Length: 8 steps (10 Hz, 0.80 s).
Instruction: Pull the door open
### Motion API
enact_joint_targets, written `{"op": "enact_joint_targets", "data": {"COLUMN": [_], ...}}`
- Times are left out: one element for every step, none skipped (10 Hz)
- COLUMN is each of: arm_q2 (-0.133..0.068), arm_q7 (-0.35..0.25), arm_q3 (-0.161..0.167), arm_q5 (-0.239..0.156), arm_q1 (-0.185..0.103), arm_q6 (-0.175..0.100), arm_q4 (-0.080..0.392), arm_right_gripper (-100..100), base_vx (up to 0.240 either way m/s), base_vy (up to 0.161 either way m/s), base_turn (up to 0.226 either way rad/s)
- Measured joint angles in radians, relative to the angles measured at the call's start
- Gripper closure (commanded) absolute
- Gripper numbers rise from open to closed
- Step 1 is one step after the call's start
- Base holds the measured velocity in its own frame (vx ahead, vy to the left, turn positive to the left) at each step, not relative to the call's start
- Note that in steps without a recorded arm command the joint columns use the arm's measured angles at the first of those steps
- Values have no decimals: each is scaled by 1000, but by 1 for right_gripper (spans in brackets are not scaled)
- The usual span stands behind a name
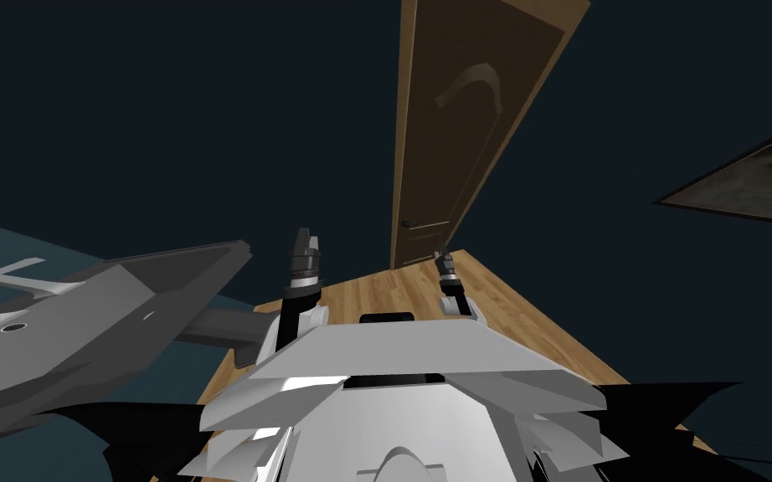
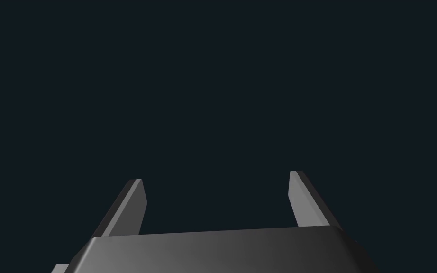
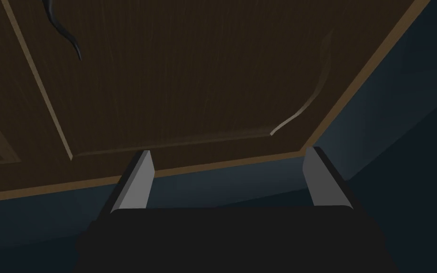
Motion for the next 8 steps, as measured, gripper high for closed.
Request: {"op": "enact_joint_targets", "data": {"arm_q2": [-4, -12, -22, -25, -27, -35, -40, -45], "arm_q7": [-4, -10, -18, -21, -23, -29, -34, -39], "arm_q3": [5, 7, 8, 9, 11, 12, 14, 17], "arm_q5": [-1, -4, -8, -9, -10, -13, -15, -17], "arm_q1": [-5, -12, -24, -34, -42, -56, -68, -76], "arm_q6": [0, -2, -4, -6, -12, -18, -23, -28], "arm_q4": [20, 44, 70, 89, 114, 148, 178, 204], "arm_right_gripper": [-100, -100, -100, -100, -100, -100, -100, -100], "base_vx": [88, 78, 56, 56, 72, 92, 98, 94], "base_vy": [-40, -37, -28, -20, -30, -34, -37, -52], "base_turn": [106, 128, 32, 58, 112, 118, 97, 103]}}
